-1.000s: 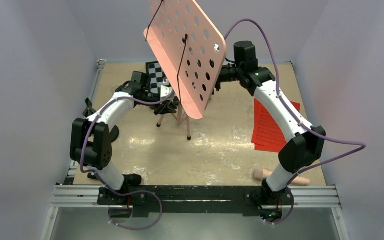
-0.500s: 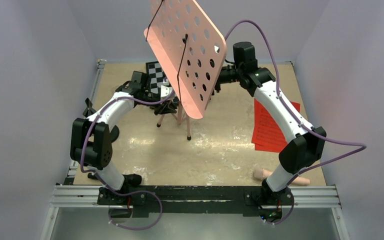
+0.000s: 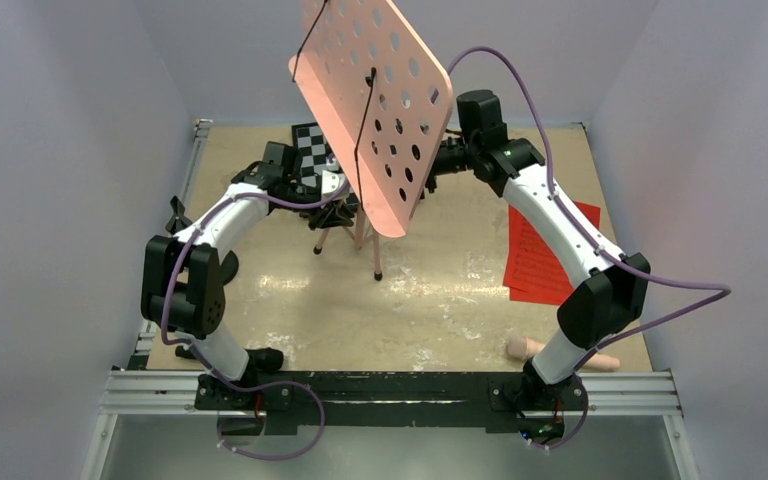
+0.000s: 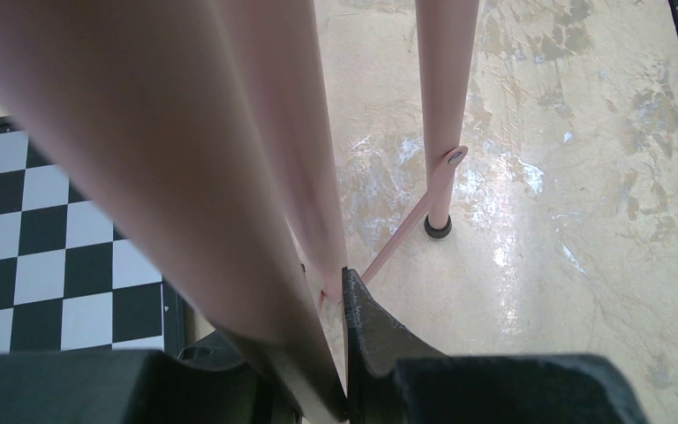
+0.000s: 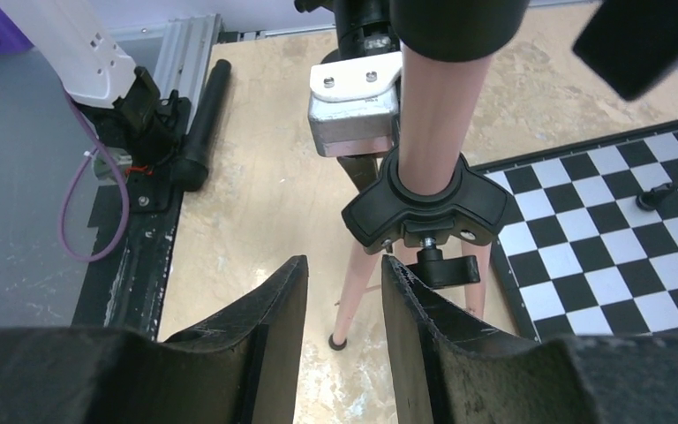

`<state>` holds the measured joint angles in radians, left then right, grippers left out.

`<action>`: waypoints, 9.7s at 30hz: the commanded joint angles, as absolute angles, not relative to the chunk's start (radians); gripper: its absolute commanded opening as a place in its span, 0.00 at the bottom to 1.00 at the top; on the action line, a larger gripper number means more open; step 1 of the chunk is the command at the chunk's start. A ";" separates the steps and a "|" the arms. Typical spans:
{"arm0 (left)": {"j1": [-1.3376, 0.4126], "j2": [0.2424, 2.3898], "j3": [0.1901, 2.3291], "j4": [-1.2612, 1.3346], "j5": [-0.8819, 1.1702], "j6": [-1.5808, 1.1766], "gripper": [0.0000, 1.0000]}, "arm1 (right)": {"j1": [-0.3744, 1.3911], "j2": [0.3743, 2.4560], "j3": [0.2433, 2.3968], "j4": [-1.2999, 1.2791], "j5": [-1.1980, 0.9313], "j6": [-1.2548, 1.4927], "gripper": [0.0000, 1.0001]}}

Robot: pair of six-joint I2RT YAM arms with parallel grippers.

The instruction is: Pack up the instrument practice props

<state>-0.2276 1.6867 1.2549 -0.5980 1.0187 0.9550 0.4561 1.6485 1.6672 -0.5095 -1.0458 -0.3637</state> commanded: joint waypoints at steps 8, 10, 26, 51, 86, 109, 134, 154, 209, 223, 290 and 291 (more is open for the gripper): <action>-0.225 1.747 1.216 -0.791 0.902 0.847 0.00 | 0.431 1.631 1.586 -0.582 -0.919 -0.280 0.70; -0.225 1.746 1.210 -0.777 0.902 0.835 0.00 | 0.405 1.604 1.549 -0.609 -0.914 -0.260 0.75; -0.229 1.727 1.175 -0.716 0.918 0.733 0.00 | 0.299 1.154 1.626 -0.690 -0.863 -0.161 0.99; -0.265 1.635 1.117 -0.629 0.874 0.575 0.00 | 0.562 1.262 1.894 -0.335 -0.424 0.166 0.99; -0.272 1.621 1.106 -0.687 0.883 0.634 0.00 | 0.421 1.383 1.389 0.203 -0.769 0.303 0.67; -0.272 1.627 1.136 -0.790 0.932 0.658 0.00 | 0.510 1.602 1.496 0.352 -0.816 0.414 0.38; -0.354 1.249 1.392 -0.885 1.019 0.171 0.00 | 0.374 1.392 1.445 0.206 -0.713 0.570 0.00; -0.557 1.440 1.339 -0.604 0.900 -0.007 0.00 | 0.196 1.448 1.123 0.236 -0.814 0.650 0.00; -0.706 1.852 1.414 -0.085 0.766 -0.480 0.00 | -0.097 1.331 0.831 -0.325 -0.856 0.641 0.99; -0.727 1.939 1.310 0.235 0.733 -0.772 0.00 | -0.120 1.280 0.849 -0.485 -0.796 0.514 0.99; -0.828 2.043 0.998 0.644 0.667 -0.535 0.24 | 0.313 1.922 1.172 -0.587 -0.266 0.561 0.32; -0.829 2.047 1.000 0.650 0.674 -0.535 0.24 | 0.312 1.929 1.178 -0.592 -0.258 0.561 0.25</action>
